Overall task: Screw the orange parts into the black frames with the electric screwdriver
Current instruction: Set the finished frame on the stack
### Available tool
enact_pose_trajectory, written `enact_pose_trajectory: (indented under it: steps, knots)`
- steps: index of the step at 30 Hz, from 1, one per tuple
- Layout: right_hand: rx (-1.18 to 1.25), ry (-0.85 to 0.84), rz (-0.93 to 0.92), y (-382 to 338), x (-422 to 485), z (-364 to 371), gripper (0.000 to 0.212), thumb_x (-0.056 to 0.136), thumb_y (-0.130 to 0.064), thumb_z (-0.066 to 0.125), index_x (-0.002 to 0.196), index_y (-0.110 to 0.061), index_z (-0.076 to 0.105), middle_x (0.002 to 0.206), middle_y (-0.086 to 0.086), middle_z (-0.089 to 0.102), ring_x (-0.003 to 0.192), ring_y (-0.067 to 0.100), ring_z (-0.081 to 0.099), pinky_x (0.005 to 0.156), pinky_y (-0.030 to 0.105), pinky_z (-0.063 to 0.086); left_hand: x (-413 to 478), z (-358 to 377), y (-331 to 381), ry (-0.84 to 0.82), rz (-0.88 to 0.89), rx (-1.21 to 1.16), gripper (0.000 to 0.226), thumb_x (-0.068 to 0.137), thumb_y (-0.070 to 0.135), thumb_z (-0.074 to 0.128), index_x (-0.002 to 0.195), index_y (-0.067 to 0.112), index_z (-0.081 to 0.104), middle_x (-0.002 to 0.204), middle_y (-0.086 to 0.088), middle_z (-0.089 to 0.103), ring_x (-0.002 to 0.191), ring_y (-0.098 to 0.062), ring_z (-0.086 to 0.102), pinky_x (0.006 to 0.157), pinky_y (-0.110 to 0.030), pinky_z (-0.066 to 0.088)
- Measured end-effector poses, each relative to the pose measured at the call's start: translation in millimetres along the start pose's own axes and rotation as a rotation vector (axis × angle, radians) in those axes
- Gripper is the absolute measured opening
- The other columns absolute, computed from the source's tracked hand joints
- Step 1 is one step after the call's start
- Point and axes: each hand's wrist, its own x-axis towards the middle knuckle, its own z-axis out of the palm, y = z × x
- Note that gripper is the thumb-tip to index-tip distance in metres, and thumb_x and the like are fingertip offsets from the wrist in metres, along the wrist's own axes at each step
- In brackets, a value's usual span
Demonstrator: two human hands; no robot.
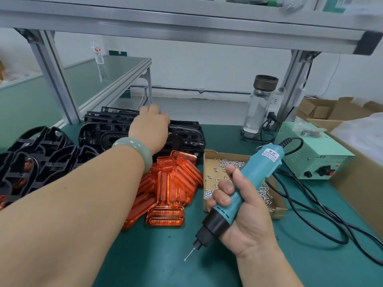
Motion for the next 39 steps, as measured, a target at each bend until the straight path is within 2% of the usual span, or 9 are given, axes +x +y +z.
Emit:
enact_pose_trajectory:
  steps: [3,8,18,23,25,29,32,34,39]
  knots:
    - [-0.001,0.007,0.000,-0.4,0.0,0.6,0.030,0.068,-0.022,0.070,0.097,-0.018,0.061,0.056,-0.003,0.046,0.039,0.009,0.043,0.046,0.023,0.044,-4.5,-4.3,1.6,0.009,0.008,0.020,0.031,0.089,0.015,0.060,0.120,0.015,0.058,0.117,-0.009,0.049,0.108,-0.032,0.051,0.086,-0.043,0.046]
    - [-0.002,0.005,0.002,-1.2,-1.2,-0.2,0.027,0.070,-0.022,0.069,0.095,-0.018,0.061,0.056,-0.004,0.047,0.039,0.009,0.044,0.047,0.023,0.043,-10.9,-12.0,-2.3,0.059,-0.007,0.024,0.031,0.088,0.024,0.063,0.118,0.016,0.059,0.112,-0.007,0.051,0.105,-0.030,0.054,0.076,-0.041,0.045]
    - [0.006,0.026,-0.006,-5.0,1.4,-2.0,0.018,0.076,-0.023,0.066,0.093,-0.020,0.059,0.057,-0.005,0.045,0.040,0.007,0.043,0.047,0.022,0.043,-30.4,-36.7,-12.6,0.341,-0.158,-0.248,0.030,0.085,0.029,0.067,0.112,0.020,0.059,0.114,-0.005,0.054,0.100,-0.029,0.056,0.076,-0.038,0.040]
    - [0.024,0.019,-0.031,-11.0,-0.1,-1.4,0.017,0.076,-0.026,0.065,0.091,-0.019,0.060,0.056,-0.006,0.045,0.039,0.006,0.042,0.045,0.020,0.045,-52.0,-60.0,-17.8,0.473,-0.264,-0.408,0.027,0.082,0.032,0.069,0.106,0.023,0.059,0.102,0.003,0.056,0.095,-0.027,0.058,0.074,-0.032,0.033]
    - [0.020,0.023,-0.040,-13.7,-0.5,-2.0,0.018,0.076,-0.026,0.064,0.092,-0.019,0.058,0.056,-0.007,0.044,0.040,0.006,0.042,0.045,0.021,0.045,-66.3,-67.3,-19.0,0.498,-0.269,-0.467,0.027,0.082,0.031,0.069,0.105,0.023,0.058,0.093,0.010,0.055,0.094,-0.025,0.059,0.075,-0.031,0.035]
    - [0.047,0.003,-0.060,-22.0,-2.2,-4.3,0.014,0.079,-0.028,0.061,0.090,-0.020,0.057,0.057,-0.008,0.043,0.040,0.005,0.041,0.046,0.020,0.044,-101.3,-77.1,-25.9,0.516,-0.282,-0.568,0.031,0.083,0.032,0.066,0.111,0.022,0.053,0.094,0.008,0.064,0.093,-0.023,0.060,0.081,-0.036,0.043]
    - [0.080,-0.017,-0.080,-28.6,-3.3,-5.5,0.010,0.082,-0.029,0.058,0.087,-0.021,0.057,0.058,-0.010,0.041,0.041,0.003,0.041,0.047,0.019,0.044,-127.0,-82.5,-31.0,0.482,-0.236,-0.556,0.028,0.085,0.028,0.064,0.111,0.025,0.053,0.079,0.018,0.055,0.081,-0.015,0.053,0.076,-0.031,0.038]
    - [0.097,-0.030,-0.090,-31.9,-3.5,-5.9,0.009,0.082,-0.029,0.058,0.086,-0.021,0.057,0.058,-0.011,0.041,0.041,0.002,0.041,0.047,0.018,0.044,-140.8,-81.6,-30.9,0.401,-0.187,-0.519,0.027,0.084,0.024,0.065,0.109,0.025,0.055,0.078,0.017,0.054,0.077,-0.014,0.050,0.074,-0.029,0.036]
    - [0.113,-0.064,-0.084,-35.4,-6.6,-7.0,0.011,0.085,-0.033,0.055,0.086,-0.022,0.057,0.058,-0.012,0.039,0.041,0.001,0.040,0.048,0.017,0.044,-165.4,-60.0,-21.4,-0.021,-0.037,-0.512,0.020,0.085,0.025,0.064,0.101,0.030,0.055,0.082,0.013,0.060,0.080,-0.012,0.055,0.071,-0.026,0.035]
